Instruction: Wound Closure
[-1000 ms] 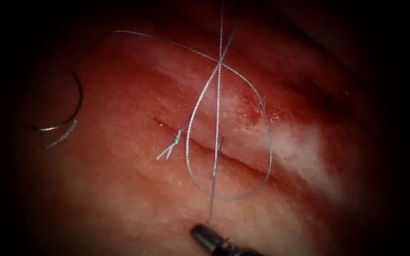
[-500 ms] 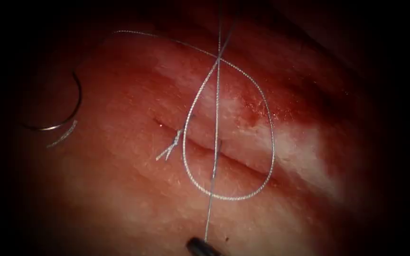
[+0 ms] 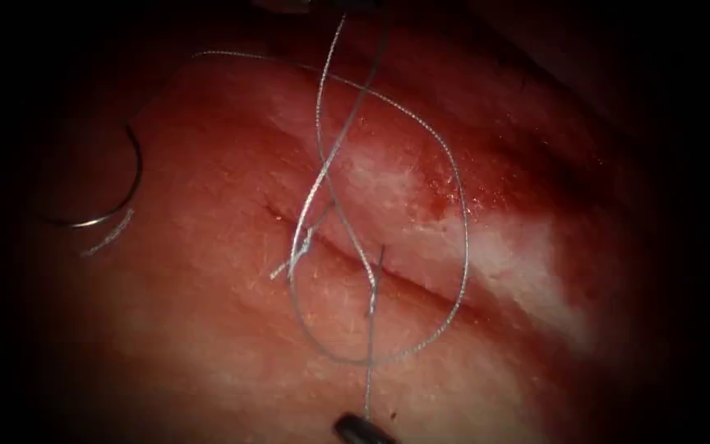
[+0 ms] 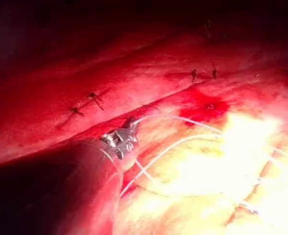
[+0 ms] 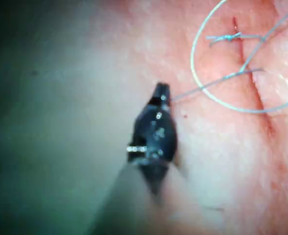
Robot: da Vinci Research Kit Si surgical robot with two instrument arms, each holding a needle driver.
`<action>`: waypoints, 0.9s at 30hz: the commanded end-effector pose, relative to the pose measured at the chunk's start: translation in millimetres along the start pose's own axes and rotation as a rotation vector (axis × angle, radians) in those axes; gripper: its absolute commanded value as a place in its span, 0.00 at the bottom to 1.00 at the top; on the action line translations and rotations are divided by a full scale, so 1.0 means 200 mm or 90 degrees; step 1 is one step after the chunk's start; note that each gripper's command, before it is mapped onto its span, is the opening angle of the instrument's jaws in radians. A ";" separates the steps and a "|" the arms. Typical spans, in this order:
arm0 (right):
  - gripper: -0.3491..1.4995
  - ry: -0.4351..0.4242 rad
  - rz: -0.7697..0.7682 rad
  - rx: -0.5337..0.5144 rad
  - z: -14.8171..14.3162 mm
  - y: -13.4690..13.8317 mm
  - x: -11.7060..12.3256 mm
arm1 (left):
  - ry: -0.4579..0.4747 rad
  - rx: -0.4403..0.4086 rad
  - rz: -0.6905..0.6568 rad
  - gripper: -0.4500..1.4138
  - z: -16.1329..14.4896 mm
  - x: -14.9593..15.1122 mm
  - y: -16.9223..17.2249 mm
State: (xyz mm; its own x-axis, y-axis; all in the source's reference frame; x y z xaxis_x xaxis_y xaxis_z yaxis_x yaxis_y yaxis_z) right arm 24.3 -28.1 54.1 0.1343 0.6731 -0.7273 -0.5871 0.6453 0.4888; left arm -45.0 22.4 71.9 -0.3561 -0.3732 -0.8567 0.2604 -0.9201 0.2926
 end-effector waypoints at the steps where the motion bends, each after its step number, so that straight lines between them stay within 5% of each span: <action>1: 0.30 0.007 0.004 0.006 0.003 -0.002 -0.001 | 0.016 -0.009 -0.006 0.00 0.002 0.002 0.002; 3: 0.38 0.010 0.005 0.014 0.002 -0.001 0.001 | 0.026 -0.008 -0.006 0.00 0.001 0.005 0.004; 4: 0.58 0.009 0.006 0.042 0.001 0.000 0.003 | 0.058 -0.001 -0.017 0.00 -0.002 0.010 0.008; 5: 0.67 0.008 0.006 0.050 0.001 0.001 0.005 | 0.082 0.008 -0.026 0.00 -0.003 0.013 0.010; 9: 0.83 0.004 -0.002 0.090 -0.006 0.002 0.009 | 0.175 0.030 -0.051 0.00 -0.013 0.027 0.022; 13: 0.84 -0.001 0.007 0.122 -0.014 0.003 0.012 | 0.254 0.027 -0.046 0.00 -0.022 0.038 0.034; 23: 0.54 0.000 0.039 0.154 -0.036 0.028 0.033 | 0.349 -0.014 -0.016 0.00 -0.039 0.053 0.055; 24: 0.31 0.001 0.047 0.157 -0.034 0.036 0.040 | 0.361 -0.005 -0.014 0.00 -0.040 0.055 0.056; 26: 0.23 0.000 0.050 0.159 -0.033 0.040 0.043 | 0.368 -0.001 -0.013 0.00 -0.040 0.055 0.056; 27: 0.04 -0.001 0.055 0.159 -0.027 0.048 0.048 | 0.373 -0.002 -0.011 0.00 -0.040 0.056 0.056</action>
State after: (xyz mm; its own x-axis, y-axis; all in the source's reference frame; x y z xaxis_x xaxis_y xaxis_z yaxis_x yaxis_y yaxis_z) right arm 14.9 -18.3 48.3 0.0962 0.7320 -0.6745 -0.3816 0.6530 0.6543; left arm -38.3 8.9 61.6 0.1938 -0.2288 -0.9540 0.2598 -0.9257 0.2748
